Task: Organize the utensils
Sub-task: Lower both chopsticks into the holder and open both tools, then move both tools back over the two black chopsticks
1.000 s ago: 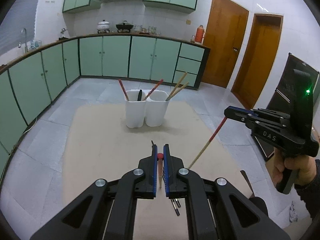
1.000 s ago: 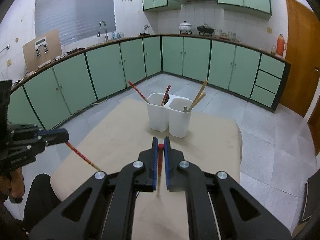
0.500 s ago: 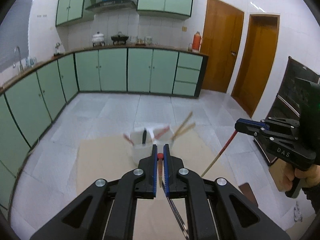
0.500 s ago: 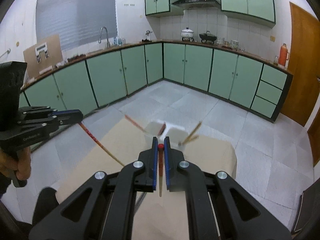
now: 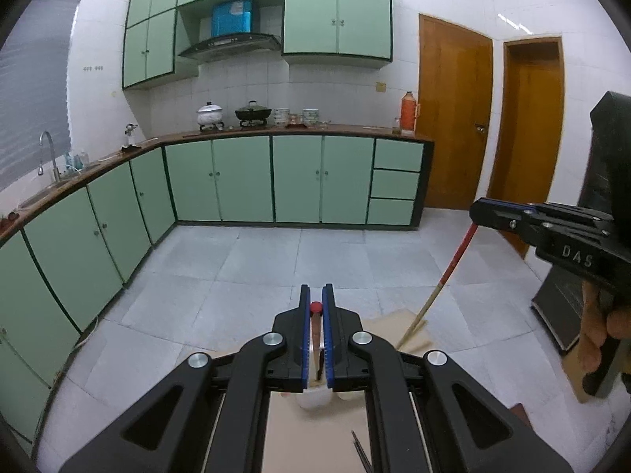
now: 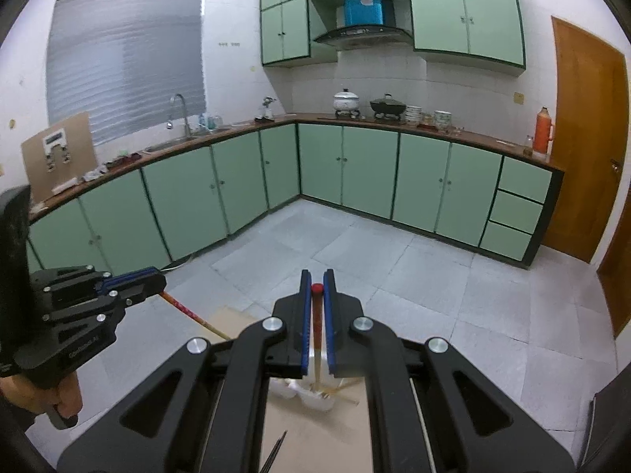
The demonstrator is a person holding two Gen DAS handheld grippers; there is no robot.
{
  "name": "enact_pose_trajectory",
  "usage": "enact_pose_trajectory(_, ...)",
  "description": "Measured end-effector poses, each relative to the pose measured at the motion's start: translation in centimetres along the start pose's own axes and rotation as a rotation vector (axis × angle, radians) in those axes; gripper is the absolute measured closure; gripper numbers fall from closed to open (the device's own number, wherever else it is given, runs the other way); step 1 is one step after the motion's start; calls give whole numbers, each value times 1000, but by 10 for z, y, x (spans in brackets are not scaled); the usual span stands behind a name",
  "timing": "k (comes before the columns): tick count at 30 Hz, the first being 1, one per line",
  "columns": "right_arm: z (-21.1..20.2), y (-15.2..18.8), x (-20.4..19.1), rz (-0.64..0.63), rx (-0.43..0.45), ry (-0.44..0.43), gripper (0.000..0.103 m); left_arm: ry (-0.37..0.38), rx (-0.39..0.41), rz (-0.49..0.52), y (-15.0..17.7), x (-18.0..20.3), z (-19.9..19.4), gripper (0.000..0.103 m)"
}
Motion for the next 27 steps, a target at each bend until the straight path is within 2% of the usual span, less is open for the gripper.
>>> enact_pose_trajectory(4,45,14,4,20,-43,12,98,-33,-54,-9,5,-6,47,97)
enact_pose_trajectory(8,81,37,7,49,-93,15,98,-28,-126,-44,25,-15,85,97)
enact_pose_trajectory(14,106,69,9,76,-155,12,94,-29,-194,-63,53,-25,108,95)
enact_pose_trajectory(18,92,73,7,73,-136,13,93,-31,-175,-84,54,-36,93,78)
enact_pose_trajectory(21,56,71,7,61,-72,17,92,-30,-113,-82,45,-41,63,65)
enact_pose_trajectory(23,28,77,4,61,-27,13,90,-39,-66,-69,43,-43,34,60)
enact_pose_trajectory(26,-18,105,-6,58,34,9,83,-22,-29,-85,49,-48,0,44)
enact_pose_trajectory(27,-34,123,-12,60,47,8,82,-30,-1,-92,58,-50,-17,35)
Point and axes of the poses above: each gripper's, at about its wrist camera, not at the fingertips, and z roughly the way its jaws point, x to its right, y to its underside, the point moved 4 cm from there along z, roughly the way its jaws point, and after that the axes turned 9 degrees about -z, right-handed, at the moved point
